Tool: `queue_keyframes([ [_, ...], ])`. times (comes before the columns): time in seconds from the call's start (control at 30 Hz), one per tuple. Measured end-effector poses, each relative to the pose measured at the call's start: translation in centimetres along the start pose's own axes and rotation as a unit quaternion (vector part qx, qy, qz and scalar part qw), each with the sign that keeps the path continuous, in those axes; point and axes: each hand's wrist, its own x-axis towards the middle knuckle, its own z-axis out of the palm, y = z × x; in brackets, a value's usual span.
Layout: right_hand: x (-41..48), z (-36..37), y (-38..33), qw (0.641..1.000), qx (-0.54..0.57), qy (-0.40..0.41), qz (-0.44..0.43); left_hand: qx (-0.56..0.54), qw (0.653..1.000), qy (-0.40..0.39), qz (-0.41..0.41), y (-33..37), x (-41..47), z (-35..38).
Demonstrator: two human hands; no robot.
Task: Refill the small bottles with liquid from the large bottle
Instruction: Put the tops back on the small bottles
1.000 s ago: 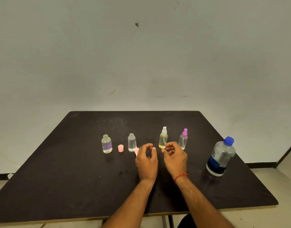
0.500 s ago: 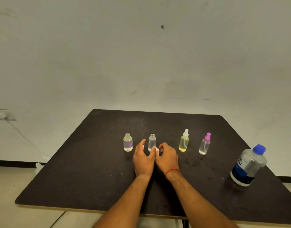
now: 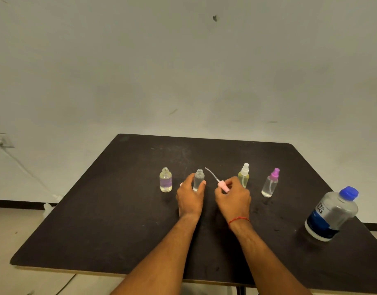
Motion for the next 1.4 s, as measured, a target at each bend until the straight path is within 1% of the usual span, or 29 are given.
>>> queue_keyframes([
  [0.1, 0.8, -2.4, -1.1, 0.996, 0.063, 0.03, -0.047, -0.005, 1.0, 0.0, 0.008, 0.1, -0.1, 0.0],
  [0.2, 1.9, -4.7, -2.5, 0.991, 0.1, 0.026, -0.082, -0.016, 1.0, 0.003, 0.026, 0.1, -0.3, -0.1],
  [0.4, 3.0, -6.4, -3.8, 0.989, 0.024, -0.008, -0.146, -0.029, 0.999, -0.001, 0.044, 0.2, -0.7, -0.4],
  [0.63, 3.4, -5.8, -4.0, 0.981, -0.034, -0.075, -0.176, -0.034, 0.998, -0.025, 0.049, 0.0, -0.9, -0.2],
  [0.8, 4.1, -4.4, -5.2, 0.97, -0.068, -0.165, -0.168, -0.04, 0.996, -0.055, 0.056, 0.0, -1.0, -0.3],
  [0.97, 4.5, -2.4, -4.9, 0.967, -0.043, -0.205, -0.144, -0.042, 0.995, -0.077, 0.05, 0.3, -1.0, -0.3],
  [1.1, 4.4, -1.6, -4.6, 0.97, -0.021, -0.205, -0.126, -0.047, 0.994, -0.082, 0.06, -0.1, -0.9, -0.2],
  [1.27, 4.2, -1.3, -4.4, 0.981, -0.024, -0.166, -0.092, -0.061, 0.993, -0.081, 0.051, -0.2, -0.9, 0.0],
  [1.33, 4.1, -1.1, -4.4, 0.981, -0.036, -0.169, -0.085, -0.05, 0.994, -0.081, 0.047, -0.1, -0.9, 0.0],
  [1.4, 4.0, -0.9, -4.4, 0.981, -0.018, -0.177, -0.078, -0.036, 0.995, -0.08, 0.045, 0.0, -0.9, 0.0],
])
